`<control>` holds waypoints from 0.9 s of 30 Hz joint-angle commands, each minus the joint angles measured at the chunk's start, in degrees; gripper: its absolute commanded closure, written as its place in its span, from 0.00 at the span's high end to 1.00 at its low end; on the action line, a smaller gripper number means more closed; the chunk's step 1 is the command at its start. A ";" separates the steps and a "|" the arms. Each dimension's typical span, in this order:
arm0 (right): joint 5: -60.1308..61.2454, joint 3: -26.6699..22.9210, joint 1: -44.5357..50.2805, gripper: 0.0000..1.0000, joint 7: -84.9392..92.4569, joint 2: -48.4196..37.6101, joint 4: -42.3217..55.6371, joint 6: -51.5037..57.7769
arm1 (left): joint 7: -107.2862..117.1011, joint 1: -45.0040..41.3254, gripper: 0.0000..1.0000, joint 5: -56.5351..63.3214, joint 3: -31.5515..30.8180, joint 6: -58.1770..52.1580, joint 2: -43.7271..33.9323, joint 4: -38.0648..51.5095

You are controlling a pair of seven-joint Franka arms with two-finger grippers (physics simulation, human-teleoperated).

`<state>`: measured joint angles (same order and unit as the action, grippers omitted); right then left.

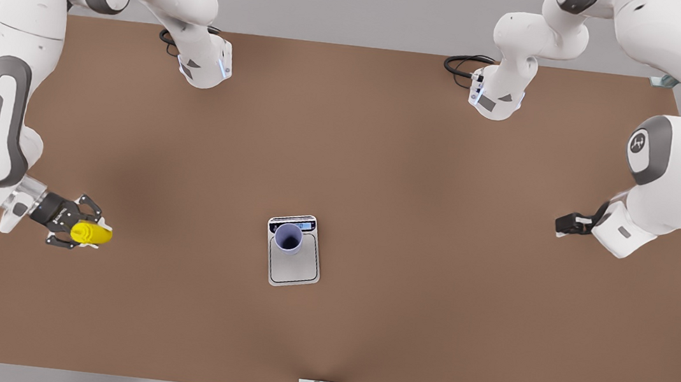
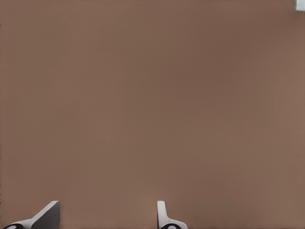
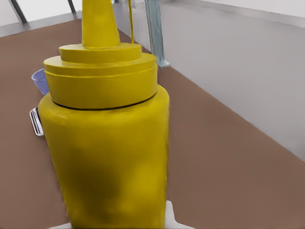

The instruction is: Move cup to the weight, pick up sauce bottle, pour sauce

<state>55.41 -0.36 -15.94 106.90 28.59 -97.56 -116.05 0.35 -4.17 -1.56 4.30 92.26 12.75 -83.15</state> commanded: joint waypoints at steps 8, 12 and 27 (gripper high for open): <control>-38.87 0.27 25.86 0.59 -54.75 -7.59 0.44 -17.45 | 0.18 -0.05 1.00 0.06 0.09 0.03 -0.18 1.58; -60.93 0.01 37.11 0.59 -78.58 -7.50 1.32 -17.81 | 0.09 -0.05 1.00 0.15 0.45 0.20 -0.53 1.67; -117.46 0.27 57.69 0.59 -85.54 -2.14 6.33 7.15 | 0.00 -0.05 1.00 0.50 0.36 0.82 -0.18 2.55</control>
<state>-63.79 -0.08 41.96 21.29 26.95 -91.23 -107.30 0.43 -4.22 -1.10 4.66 93.08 12.57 -80.60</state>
